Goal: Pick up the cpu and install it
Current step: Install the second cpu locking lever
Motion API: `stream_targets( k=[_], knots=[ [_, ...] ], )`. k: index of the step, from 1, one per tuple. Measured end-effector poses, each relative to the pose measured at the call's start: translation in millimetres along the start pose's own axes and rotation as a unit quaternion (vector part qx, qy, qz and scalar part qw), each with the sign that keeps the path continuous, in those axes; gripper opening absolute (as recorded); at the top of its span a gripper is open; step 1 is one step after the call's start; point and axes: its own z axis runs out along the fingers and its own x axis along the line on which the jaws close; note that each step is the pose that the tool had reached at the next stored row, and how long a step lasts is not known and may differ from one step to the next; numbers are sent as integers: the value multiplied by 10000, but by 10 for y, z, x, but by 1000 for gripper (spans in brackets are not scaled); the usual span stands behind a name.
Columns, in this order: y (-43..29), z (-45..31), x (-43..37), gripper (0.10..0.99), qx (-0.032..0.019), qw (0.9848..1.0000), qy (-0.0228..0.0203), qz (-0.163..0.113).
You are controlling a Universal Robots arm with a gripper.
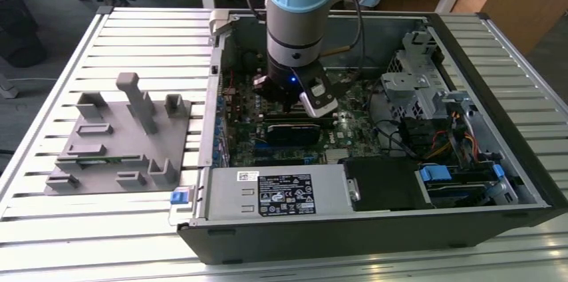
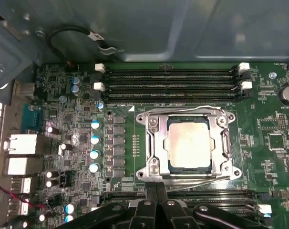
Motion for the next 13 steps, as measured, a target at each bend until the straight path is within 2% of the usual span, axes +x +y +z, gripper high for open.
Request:
stream_targets(
  k=[4,10,13],
  knots=[
    [-8,36,24,106,-78,10000,0,1],
    [-20,81,44,106,-150,9999,-2,1],
    [-23,93,51,106,-166,9999,-3,0]
  ],
)
